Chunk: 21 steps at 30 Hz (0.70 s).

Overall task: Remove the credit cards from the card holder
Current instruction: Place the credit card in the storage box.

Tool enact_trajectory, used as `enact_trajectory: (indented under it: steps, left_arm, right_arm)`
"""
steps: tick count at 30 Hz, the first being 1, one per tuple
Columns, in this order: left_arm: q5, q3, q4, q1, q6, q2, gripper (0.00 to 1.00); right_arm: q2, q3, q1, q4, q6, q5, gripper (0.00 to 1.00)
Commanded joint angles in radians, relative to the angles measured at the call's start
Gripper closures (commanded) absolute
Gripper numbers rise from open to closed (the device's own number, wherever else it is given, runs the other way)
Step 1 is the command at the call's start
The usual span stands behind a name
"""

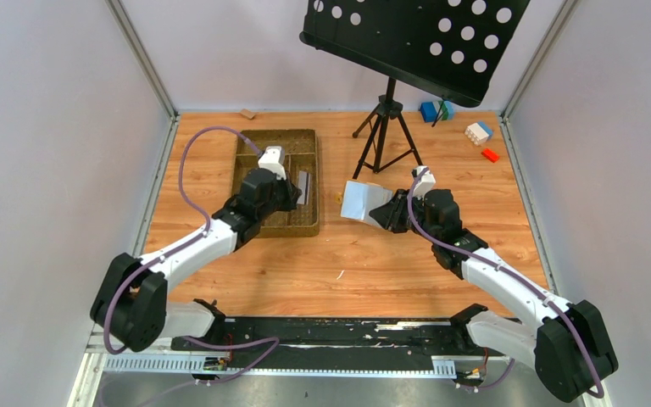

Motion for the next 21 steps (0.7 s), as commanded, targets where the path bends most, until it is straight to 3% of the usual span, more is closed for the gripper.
enact_trajectory:
  steps: [1, 9, 21]
  left_arm:
    - [-0.091, 0.121, -0.081, 0.005, 0.060, 0.069, 1.00]
    - [-0.084, 0.317, -0.195, 0.035, 0.030, 0.262, 1.00]
    - [0.068, 0.335, -0.176, 0.073, 0.019, 0.397, 1.00]
  right_arm:
    - [-0.023, 0.032, -0.004, 0.040, -0.012, 0.007, 1.00]
    - [-0.011, 0.033, -0.003, 0.044, -0.012, 0.003, 1.00]
    - [-0.005, 0.034, -0.003, 0.051, -0.008, -0.007, 1.00]
